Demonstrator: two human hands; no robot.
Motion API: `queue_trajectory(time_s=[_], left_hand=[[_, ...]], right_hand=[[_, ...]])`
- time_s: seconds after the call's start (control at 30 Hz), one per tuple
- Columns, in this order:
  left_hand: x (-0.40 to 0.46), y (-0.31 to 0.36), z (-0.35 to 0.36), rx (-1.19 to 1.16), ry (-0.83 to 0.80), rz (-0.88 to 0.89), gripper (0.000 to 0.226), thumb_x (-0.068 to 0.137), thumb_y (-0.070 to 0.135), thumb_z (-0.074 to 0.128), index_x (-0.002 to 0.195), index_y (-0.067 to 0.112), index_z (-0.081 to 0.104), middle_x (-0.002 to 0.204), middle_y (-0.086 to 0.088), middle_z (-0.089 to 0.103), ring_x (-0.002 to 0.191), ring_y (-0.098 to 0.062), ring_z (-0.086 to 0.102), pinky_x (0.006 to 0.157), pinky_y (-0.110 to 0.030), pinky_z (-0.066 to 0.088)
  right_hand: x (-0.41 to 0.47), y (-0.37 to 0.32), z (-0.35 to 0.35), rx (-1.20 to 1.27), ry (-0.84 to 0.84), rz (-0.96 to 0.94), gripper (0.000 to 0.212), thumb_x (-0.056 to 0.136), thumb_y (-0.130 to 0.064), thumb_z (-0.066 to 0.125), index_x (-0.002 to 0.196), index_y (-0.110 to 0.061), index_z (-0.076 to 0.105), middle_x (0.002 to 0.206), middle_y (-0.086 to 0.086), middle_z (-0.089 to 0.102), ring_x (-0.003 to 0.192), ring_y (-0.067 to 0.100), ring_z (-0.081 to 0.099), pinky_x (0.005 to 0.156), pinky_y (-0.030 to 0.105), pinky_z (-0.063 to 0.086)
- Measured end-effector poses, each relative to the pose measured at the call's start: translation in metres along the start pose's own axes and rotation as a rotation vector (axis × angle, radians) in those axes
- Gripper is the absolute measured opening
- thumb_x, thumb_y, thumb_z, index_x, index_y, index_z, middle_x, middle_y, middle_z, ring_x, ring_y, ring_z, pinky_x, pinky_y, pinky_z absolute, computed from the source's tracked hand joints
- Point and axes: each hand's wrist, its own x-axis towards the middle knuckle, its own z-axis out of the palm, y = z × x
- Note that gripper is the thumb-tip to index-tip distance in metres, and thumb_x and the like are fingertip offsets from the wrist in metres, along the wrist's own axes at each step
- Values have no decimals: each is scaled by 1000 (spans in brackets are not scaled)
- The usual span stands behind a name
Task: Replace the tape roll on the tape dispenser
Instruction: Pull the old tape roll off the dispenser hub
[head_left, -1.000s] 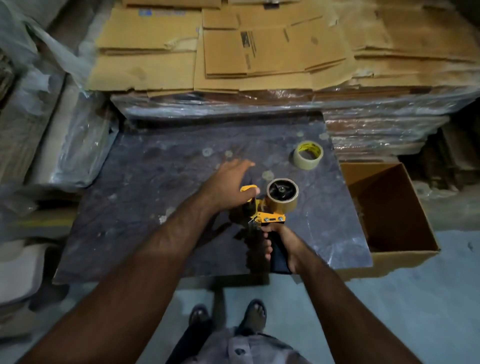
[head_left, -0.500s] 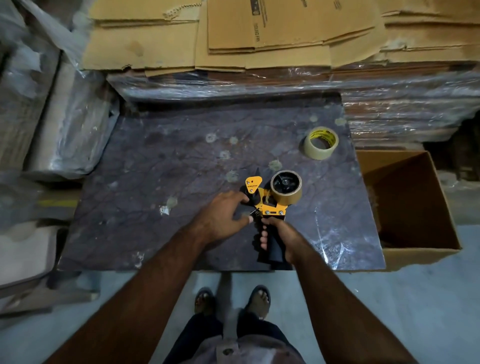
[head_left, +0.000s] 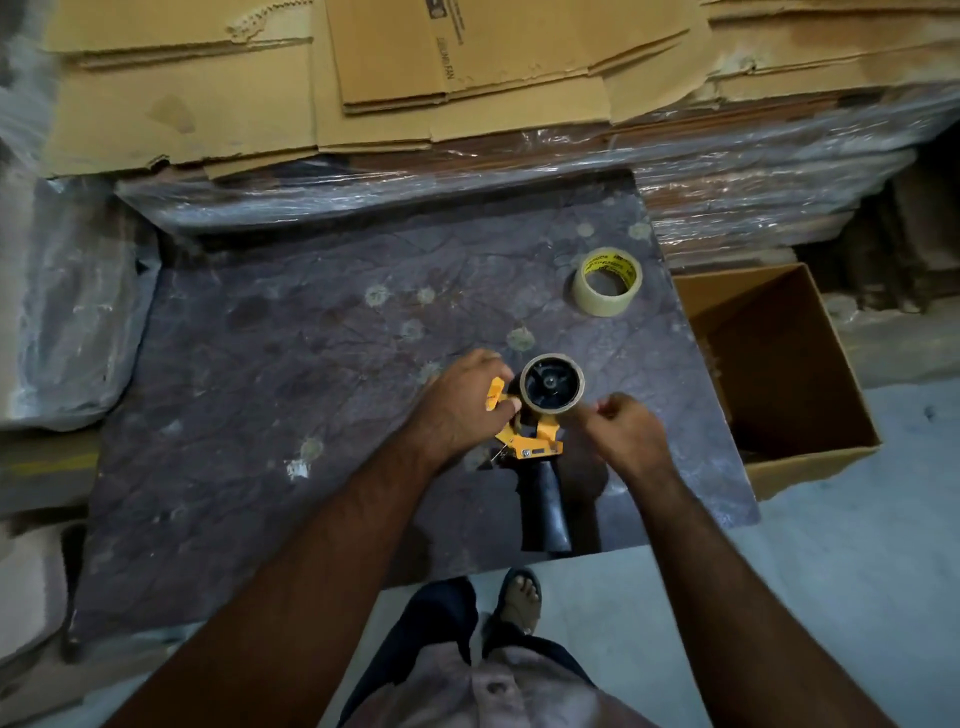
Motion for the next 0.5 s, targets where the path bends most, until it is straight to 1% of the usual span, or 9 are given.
queue_trajectory(time_s=[0.07, 0.13, 0.2, 0.23, 0.3, 0.33, 0.4, 0.5], left_hand=[[25, 6, 2, 22, -18, 5, 45, 89, 43, 57, 128, 21, 59, 138, 1, 54, 129, -22, 51, 108, -50, 37], [51, 10, 8, 69, -62, -39, 41, 95, 39, 58, 132, 22, 56, 137, 1, 58, 130, -22, 51, 108, -45, 31], [72, 9, 17, 98, -127, -109, 38, 95, 42, 56, 130, 25, 57, 131, 0, 64, 128, -24, 53, 107, -48, 29], [81, 8, 21, 100, -162, -140, 35, 95, 44, 55, 124, 26, 60, 124, 0, 68, 124, -25, 56, 108, -50, 30], [92, 6, 29, 120, -235, -181, 29, 94, 47, 55, 111, 25, 63, 112, -2, 70, 118, -28, 58, 106, -54, 31], [95, 5, 31, 142, -264, -189, 29, 94, 47, 54, 108, 24, 63, 111, -3, 69, 118, -29, 57, 104, -54, 30], [100, 3, 36, 189, -286, -195, 32, 94, 48, 52, 110, 22, 62, 117, -5, 67, 122, -31, 54, 103, -56, 29], [103, 3, 39, 209, -299, -212, 35, 94, 47, 52, 113, 20, 62, 121, -7, 66, 127, -31, 51, 106, -59, 25]], right_hand=[[20, -8, -6, 47, 59, 17, 32, 85, -41, 68, 98, -12, 70, 97, 13, 74, 95, 31, 67, 77, 31, 47], [38, -15, -5, 51, 47, 55, 29, 86, -38, 69, 97, -12, 72, 96, 12, 75, 98, 30, 68, 83, 32, 50], [52, -18, 1, 66, 5, 96, 27, 86, -40, 69, 86, -13, 72, 80, 8, 75, 90, 26, 72, 85, 34, 56], [57, -20, 4, 72, -11, 109, 27, 86, -40, 68, 81, -14, 71, 73, 7, 74, 84, 25, 73, 85, 37, 58], [64, -22, 8, 86, -19, 124, 27, 82, -40, 69, 75, -14, 71, 70, 7, 74, 77, 26, 75, 82, 43, 61], [67, -22, 10, 86, -19, 131, 27, 80, -40, 70, 76, -13, 72, 71, 9, 75, 76, 27, 75, 81, 44, 61], [68, -23, 13, 61, -28, 140, 27, 77, -39, 71, 81, -13, 74, 77, 11, 77, 78, 29, 75, 80, 45, 62], [69, -21, 18, 30, -26, 156, 24, 75, -36, 74, 90, -18, 71, 89, 12, 76, 84, 32, 74, 80, 45, 62]])
